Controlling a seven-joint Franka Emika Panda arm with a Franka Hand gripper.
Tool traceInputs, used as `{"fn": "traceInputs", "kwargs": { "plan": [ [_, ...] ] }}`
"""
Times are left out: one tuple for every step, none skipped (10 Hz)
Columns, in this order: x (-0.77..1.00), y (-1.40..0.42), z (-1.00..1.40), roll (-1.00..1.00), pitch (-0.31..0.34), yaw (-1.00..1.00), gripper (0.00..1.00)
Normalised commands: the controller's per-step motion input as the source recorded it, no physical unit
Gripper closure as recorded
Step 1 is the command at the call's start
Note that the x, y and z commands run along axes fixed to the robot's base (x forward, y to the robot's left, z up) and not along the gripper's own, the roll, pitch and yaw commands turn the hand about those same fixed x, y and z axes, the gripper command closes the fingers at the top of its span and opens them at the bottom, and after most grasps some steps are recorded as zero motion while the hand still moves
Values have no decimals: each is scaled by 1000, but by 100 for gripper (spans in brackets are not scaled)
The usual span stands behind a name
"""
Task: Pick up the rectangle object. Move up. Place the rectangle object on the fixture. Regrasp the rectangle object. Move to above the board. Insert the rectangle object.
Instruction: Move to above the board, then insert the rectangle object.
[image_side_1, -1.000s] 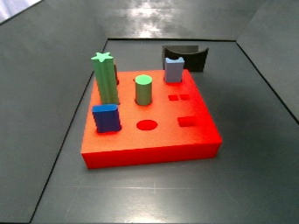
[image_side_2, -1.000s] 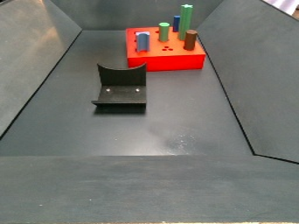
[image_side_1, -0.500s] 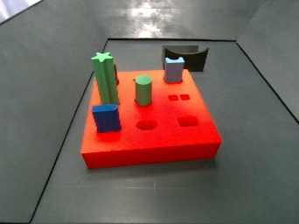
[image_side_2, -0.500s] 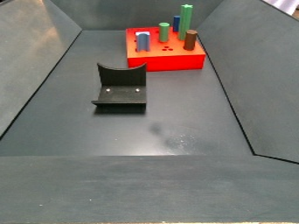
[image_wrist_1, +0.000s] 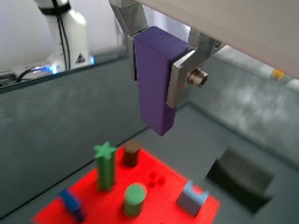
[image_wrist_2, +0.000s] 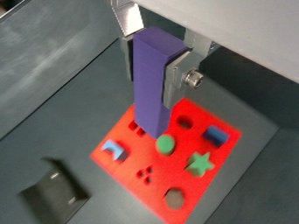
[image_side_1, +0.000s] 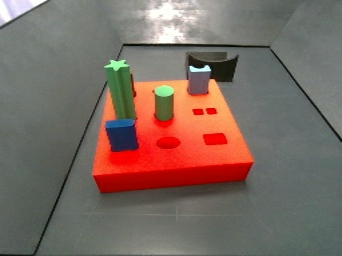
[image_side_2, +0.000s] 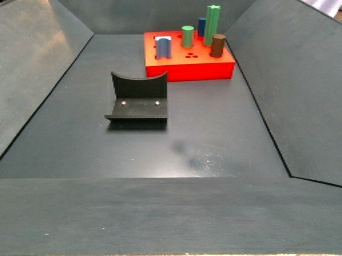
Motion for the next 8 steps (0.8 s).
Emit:
{"fn": "traceInputs", "kwargs": {
  "plan": [
    [-81,20,-3,-994,-167,-99,100],
    [-68,27,-7,-613,-120,-51,100],
    [-62,24,-6,-475,-101,-42,100],
    [-42,15,-3,-277,-64,-27,100],
    [-33,14,-5,-215,-50,-20,100],
    [697,-166,-774,-90,-139,209,100],
    [740,-334,-846,-57,-136,117,100],
    [740,-343,-849,-57,-137,114,100]
  ]
}}
